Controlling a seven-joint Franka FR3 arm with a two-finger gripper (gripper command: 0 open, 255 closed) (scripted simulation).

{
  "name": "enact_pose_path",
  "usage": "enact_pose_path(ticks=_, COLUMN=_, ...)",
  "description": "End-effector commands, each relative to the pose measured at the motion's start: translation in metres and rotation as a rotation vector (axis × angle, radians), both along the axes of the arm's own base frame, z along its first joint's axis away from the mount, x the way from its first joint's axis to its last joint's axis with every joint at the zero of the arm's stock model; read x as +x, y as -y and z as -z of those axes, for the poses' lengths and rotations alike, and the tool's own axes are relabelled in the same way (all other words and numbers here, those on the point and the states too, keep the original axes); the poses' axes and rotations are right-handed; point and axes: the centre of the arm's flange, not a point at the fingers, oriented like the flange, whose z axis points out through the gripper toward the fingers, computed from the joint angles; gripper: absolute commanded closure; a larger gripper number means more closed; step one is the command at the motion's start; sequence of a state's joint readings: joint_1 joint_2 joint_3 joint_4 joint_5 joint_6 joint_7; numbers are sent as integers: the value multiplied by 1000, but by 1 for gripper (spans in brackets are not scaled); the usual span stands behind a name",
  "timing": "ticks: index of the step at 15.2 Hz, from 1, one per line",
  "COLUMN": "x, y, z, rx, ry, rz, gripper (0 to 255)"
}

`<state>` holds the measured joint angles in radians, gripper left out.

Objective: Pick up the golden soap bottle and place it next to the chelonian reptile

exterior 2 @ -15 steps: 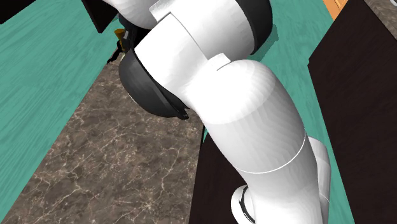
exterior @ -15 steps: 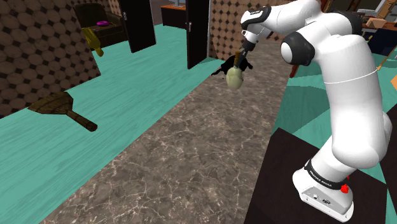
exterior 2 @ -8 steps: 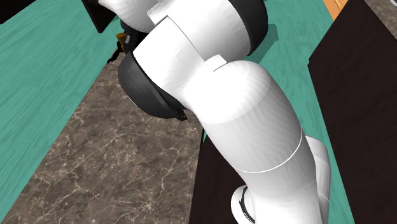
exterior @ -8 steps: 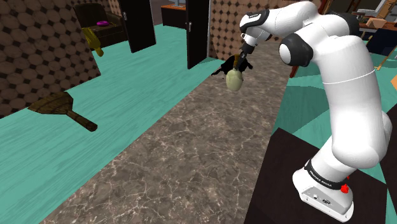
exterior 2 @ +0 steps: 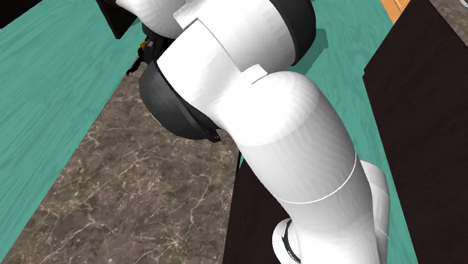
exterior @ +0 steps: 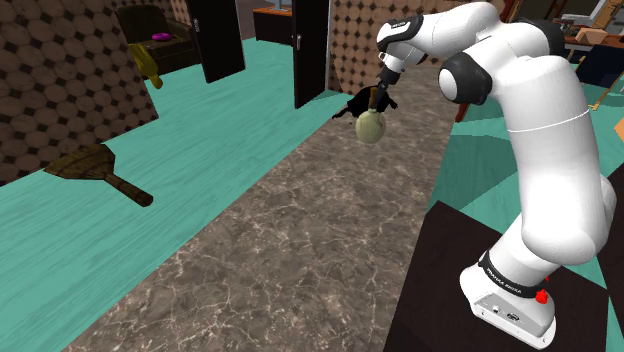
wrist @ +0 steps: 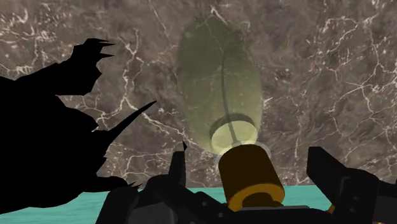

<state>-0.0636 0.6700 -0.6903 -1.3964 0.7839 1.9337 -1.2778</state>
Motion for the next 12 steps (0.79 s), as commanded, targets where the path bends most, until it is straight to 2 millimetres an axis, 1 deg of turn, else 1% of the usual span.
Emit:
enact_pose_path(ticks=1, x=0, y=0, z=0, rx=0, ry=0, rz=0, gripper=0)
enact_pose_path(ticks=5, x=-13, y=10, z=-47, rx=0, ry=0, rz=0, gripper=0)
enact_pose_path(ticks=12, x=-13, y=10, z=-47, rx=0, ry=0, rz=0, gripper=0)
